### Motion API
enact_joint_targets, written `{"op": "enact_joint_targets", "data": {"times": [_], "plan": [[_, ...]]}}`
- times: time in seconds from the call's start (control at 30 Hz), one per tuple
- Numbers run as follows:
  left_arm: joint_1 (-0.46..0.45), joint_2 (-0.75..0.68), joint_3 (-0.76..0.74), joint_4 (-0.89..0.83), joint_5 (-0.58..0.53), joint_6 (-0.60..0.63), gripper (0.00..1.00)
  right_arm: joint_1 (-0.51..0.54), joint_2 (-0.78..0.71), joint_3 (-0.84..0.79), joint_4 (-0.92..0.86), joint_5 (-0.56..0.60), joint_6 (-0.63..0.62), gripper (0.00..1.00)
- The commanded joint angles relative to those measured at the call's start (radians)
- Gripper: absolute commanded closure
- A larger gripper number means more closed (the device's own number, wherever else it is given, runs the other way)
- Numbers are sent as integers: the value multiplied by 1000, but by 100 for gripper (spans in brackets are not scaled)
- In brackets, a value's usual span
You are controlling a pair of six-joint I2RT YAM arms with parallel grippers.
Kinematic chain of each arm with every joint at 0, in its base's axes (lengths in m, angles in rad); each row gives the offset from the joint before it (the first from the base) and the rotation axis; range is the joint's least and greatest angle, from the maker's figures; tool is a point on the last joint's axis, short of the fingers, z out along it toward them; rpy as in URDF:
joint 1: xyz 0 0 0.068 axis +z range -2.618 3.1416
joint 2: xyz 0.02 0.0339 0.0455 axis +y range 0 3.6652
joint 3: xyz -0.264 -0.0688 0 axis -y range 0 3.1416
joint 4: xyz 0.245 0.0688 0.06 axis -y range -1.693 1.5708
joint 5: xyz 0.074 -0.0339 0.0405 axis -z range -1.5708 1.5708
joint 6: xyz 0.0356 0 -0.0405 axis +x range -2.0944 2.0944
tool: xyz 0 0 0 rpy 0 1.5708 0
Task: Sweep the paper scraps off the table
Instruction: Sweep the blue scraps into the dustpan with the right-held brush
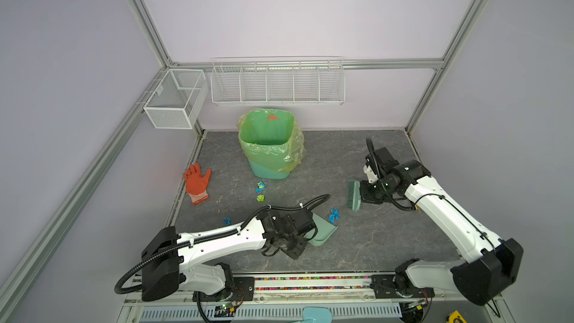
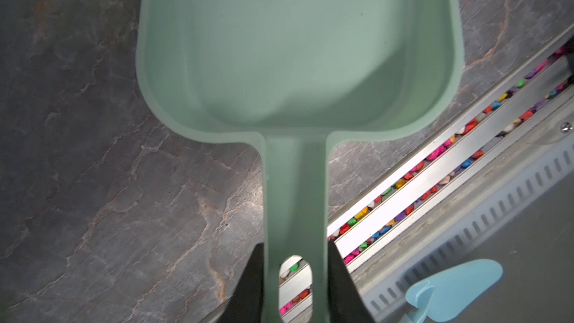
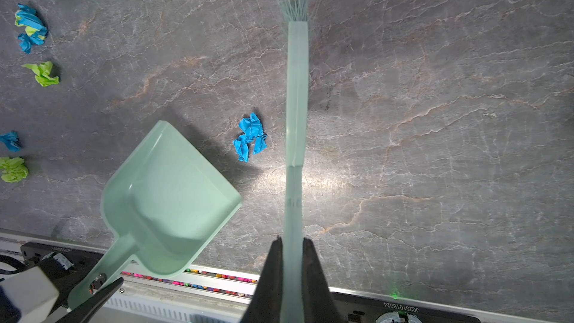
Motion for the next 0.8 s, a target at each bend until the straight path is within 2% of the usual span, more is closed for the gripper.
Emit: {"op": "enact_joint_targets", "data": {"times": [0.0, 0.2, 0.33, 0.6, 0.67, 0.77], "plan": [[-18, 33, 5, -1, 1, -14, 100, -2, 22, 22, 6, -4, -17, 93], [-19, 46, -15, 43, 20, -15, 100, 6, 43, 13, 28, -21, -18, 93], [-19, 61, -15, 64, 49, -11, 100, 29, 47, -34, 95, -88, -5, 93], [-16, 139, 15, 59, 30, -7, 100, 97, 96, -31, 98, -79, -27, 93], [-5, 157, 24, 67, 55, 18, 100, 117, 97, -35, 98, -83, -42, 93], [30, 180, 45, 52, 73, 57, 100, 157, 67, -82, 143, -166, -95, 93]]}}
